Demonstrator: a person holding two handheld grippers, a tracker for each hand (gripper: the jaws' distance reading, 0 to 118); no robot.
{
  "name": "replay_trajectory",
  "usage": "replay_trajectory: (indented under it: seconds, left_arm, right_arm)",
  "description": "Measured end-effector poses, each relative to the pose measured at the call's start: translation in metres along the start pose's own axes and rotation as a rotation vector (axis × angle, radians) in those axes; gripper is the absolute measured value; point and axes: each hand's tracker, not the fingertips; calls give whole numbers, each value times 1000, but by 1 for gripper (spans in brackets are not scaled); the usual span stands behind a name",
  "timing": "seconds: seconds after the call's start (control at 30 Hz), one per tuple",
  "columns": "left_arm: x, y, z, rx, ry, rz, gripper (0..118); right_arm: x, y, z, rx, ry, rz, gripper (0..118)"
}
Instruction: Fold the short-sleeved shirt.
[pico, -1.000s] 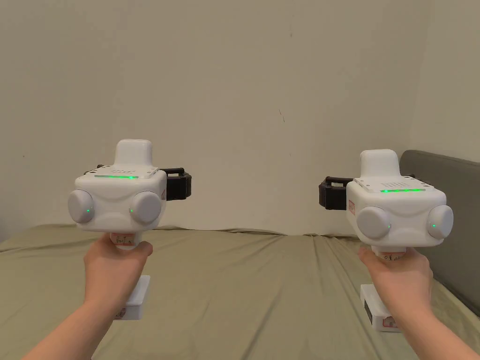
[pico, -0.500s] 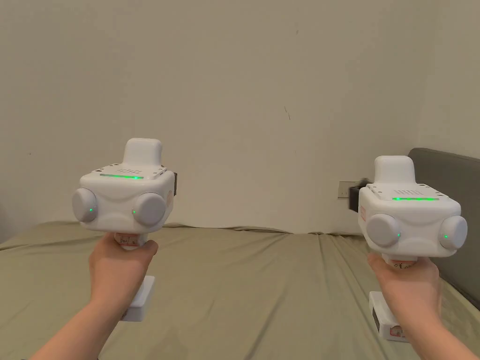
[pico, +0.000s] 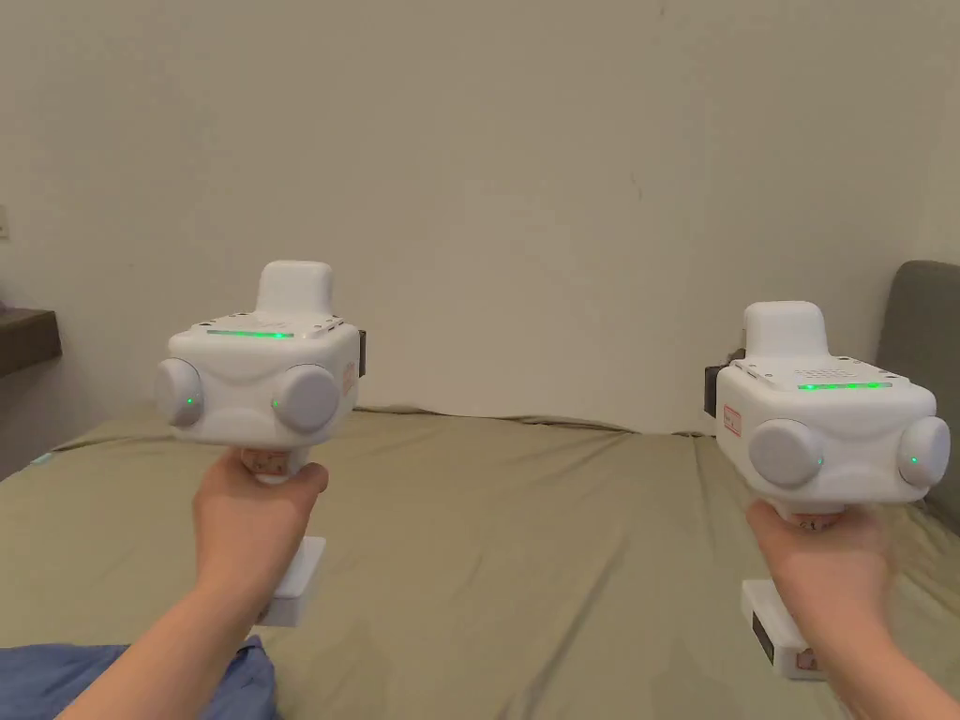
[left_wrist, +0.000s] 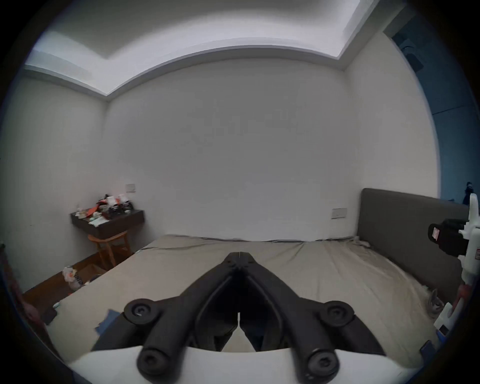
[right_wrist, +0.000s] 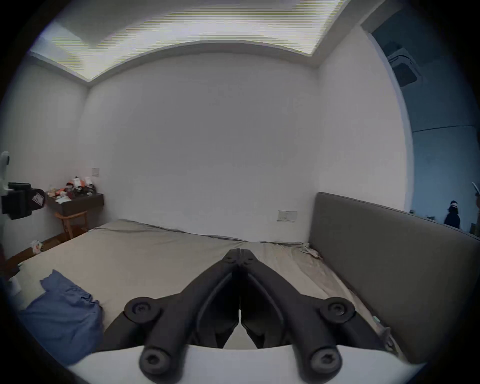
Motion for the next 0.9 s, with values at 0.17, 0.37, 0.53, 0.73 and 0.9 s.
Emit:
replay_trajectory:
  seconds: [0.17,0.37,0.53,0.73,0.9]
  left_arm:
    - [-105,-17,46,-22,243,-60,0]
    - [-218,-35,117,-90,496,-88,0]
    - [-272,-52,147,-134,584,-43,0]
    - [-285,-90,120,-276,388,83,2]
    - [-246,-196,54,-501,221,193,103]
  right_arm:
    - [-119,3,4,20,226,36,3]
    - [-268,6,28,-5,521,-36,3]
    - [-329,-2,39,-30,601,1,3]
    - [-340,-22,20,-68,602,42,3]
    - [-328,-52,-19,-149,561,62,3]
